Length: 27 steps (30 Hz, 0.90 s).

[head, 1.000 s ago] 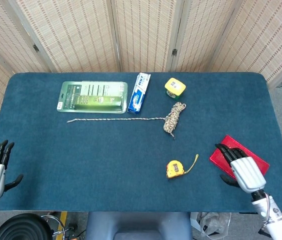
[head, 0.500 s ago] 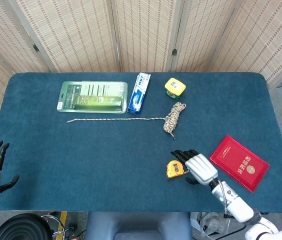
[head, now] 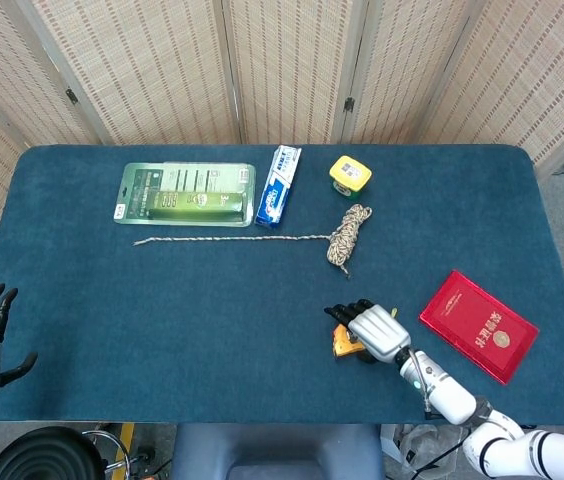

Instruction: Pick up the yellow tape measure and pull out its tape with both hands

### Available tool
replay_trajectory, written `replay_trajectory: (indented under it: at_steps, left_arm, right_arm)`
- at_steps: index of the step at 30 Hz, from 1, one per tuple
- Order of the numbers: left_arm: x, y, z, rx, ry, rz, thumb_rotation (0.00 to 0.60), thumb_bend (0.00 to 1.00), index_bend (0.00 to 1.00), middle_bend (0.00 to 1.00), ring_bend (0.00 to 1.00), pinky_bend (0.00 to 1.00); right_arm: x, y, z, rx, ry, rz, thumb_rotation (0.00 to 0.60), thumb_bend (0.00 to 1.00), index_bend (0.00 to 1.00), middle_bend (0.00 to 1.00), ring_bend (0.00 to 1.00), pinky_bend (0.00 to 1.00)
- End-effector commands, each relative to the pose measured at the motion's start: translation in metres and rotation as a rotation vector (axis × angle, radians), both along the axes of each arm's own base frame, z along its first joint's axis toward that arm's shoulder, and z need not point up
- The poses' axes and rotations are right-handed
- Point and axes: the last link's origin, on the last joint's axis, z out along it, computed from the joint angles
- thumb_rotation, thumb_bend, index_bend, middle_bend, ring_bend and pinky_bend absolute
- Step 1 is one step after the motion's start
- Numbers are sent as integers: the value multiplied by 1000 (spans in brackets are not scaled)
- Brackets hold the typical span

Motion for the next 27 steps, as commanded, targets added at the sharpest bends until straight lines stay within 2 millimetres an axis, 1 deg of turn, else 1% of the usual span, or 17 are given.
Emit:
replay_trajectory:
  at_steps: [1,7,15,24,27]
  left_arm:
    - [-1,0,0,-1,0,4,600,248,83,70,48,1]
    - [-1,0,0,1,-1,7,600,248,83,70,48,1]
    - [-2,0,-1,3,-4,11,600,248,83,70,48,1]
    - [-2,0,0,7,-4,16,600,248,83,70,48,1]
    - [-1,1,0,7,-2,12,600,248,83,71,48,1]
  right_arm:
    - [0,0,-4,4,12,14,600,269,94,190,223,206]
    - [-3,0,-11,1,35,31,600,270,134,220,229,207]
    - [-7,-2,-9,-11,50,24,600,269,164,234,245,213]
    - [-9,-4,-12,-13,59,13,600,270,279,312,288,232]
    - [-7,-5,-11,-24,57,20,600,270,361,373,329,246]
